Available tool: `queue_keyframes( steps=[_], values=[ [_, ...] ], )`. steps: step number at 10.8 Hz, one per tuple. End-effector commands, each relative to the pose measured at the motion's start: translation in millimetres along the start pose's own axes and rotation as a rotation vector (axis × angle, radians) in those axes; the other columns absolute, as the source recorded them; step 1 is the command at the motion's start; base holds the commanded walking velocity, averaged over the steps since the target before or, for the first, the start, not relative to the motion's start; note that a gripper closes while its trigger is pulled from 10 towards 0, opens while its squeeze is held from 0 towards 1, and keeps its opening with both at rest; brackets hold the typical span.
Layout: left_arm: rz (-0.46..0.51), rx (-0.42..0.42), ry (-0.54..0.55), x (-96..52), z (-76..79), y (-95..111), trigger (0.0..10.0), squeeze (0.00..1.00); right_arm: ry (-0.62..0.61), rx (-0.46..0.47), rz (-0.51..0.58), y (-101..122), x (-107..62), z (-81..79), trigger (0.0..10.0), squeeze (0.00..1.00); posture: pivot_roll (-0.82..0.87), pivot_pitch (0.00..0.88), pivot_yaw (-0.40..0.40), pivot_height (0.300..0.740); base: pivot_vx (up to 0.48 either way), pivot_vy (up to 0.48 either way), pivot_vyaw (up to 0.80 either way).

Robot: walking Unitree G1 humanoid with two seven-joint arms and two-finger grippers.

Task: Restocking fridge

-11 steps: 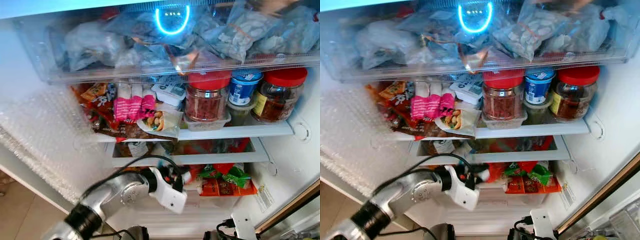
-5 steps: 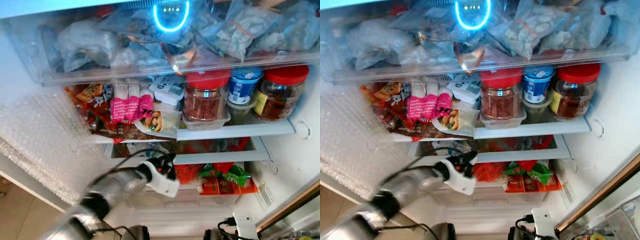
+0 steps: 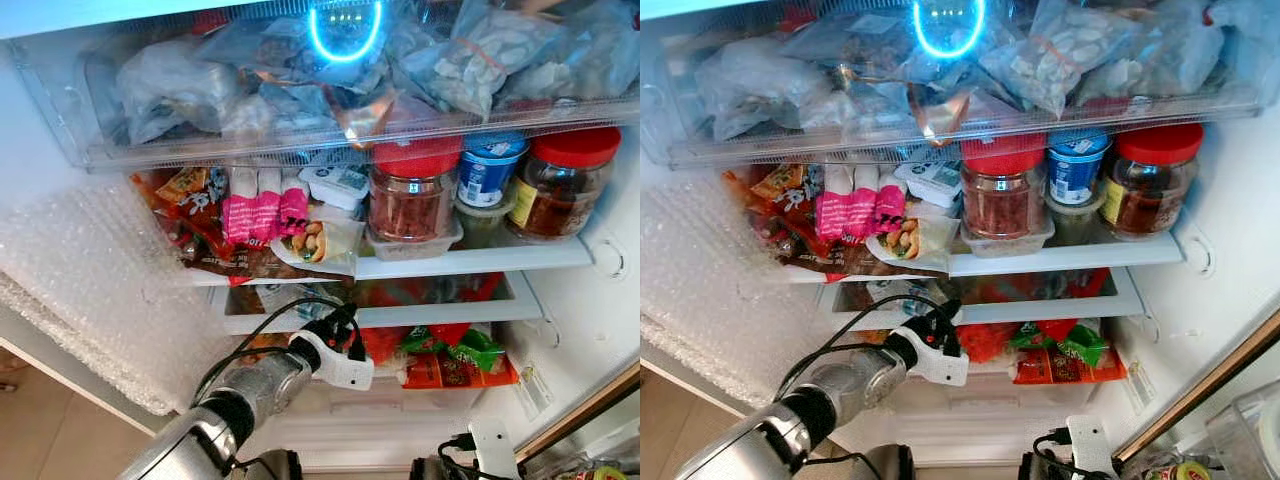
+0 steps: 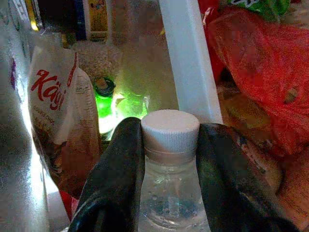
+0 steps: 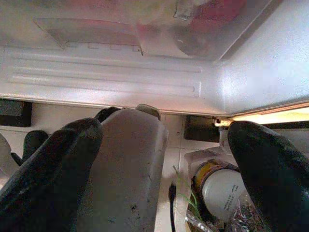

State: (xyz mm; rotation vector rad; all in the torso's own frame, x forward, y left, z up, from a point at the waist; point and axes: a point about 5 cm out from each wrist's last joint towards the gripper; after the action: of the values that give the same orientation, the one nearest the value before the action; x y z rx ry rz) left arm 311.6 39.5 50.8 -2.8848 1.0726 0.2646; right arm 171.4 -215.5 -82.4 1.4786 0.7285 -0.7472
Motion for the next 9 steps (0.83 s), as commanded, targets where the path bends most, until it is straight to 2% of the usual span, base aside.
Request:
queue_keyframes(
  steps=[1, 2, 3, 4, 5, 6, 7, 9],
  values=[
    [-0.049, 0.038, -0.022, -2.6, 1.1, -13, 10.0, 0.0, 0.02, 0.032, -0.119, -34, -5.1, -10.9, 10.0, 0.0, -0.06, 0.096, 0.113, 0.638, 0.0, 0.0, 0.0],
    [-0.1, 0.055, 0.011, -3.2, -6.7, -28, 10.0, 0.62, 0.021, 0.03, -0.121, -34, -5.2, -10.9, 10.0, 0.0, -0.06, 0.097, 0.111, 0.638, 0.0, 0.0, 0.0],
    [-0.111, 0.07, 0.031, -3.8, -11.2, -35, 10.0, 0.63, 0.021, 0.029, -0.123, -35, -5.3, -10.7, 10.0, 0.0, -0.06, 0.098, 0.109, 0.638, 0.0, 0.0, 0.0],
    [-0.131, 0.093, 0.043, -5.0, -14.5, -42, 10.0, 0.55, 0.021, 0.026, -0.125, -35, -5.4, -10.3, 10.0, 0.0, -0.06, 0.099, 0.105, 0.638, 0.0, 0.0, 0.0],
    [-0.155, 0.113, 0.046, -6.7, -15.9, -49, 10.0, 0.55, 0.021, 0.024, -0.126, -35, -5.5, -10.1, 10.0, 0.0, -0.06, 0.099, 0.104, 0.638, 0.0, 0.0, 0.0],
    [-0.171, 0.112, 0.047, -7.9, -17.1, -53, 10.0, 0.67, 0.021, 0.02, -0.127, -35, -5.6, -9.8, 10.0, 0.0, -0.06, 0.099, 0.099, 0.638, 0.0, 0.0, 0.0],
    [-0.168, 0.102, 0.052, -7.4, -17.4, -52, 10.0, 1.0, 0.021, 0.018, -0.128, -35, -5.7, -9.2, 10.0, 0.0, -0.06, 0.101, 0.097, 0.638, 0.0, 0.0, 0.0],
    [-0.142, 0.066, 0.078, -5.0, -19.2, -46, 10.0, 1.0, 0.022, 0.017, -0.127, -35, -5.7, -8.7, 10.0, 0.0, -0.06, 0.101, 0.095, 0.638, 0.0, 0.0, 0.0]
  ],
)
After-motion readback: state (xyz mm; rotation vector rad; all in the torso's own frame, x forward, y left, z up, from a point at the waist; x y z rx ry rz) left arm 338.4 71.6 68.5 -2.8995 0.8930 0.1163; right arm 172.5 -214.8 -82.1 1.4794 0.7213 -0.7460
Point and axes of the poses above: a point about 5 cm out from each wrist's last joint towards the gripper, its own x axis pointing out of the wrist towards the gripper, its own y axis along the axis of the wrist's last joint, z = x × y, and after that the axes turned 6 degrees about x, right-handed
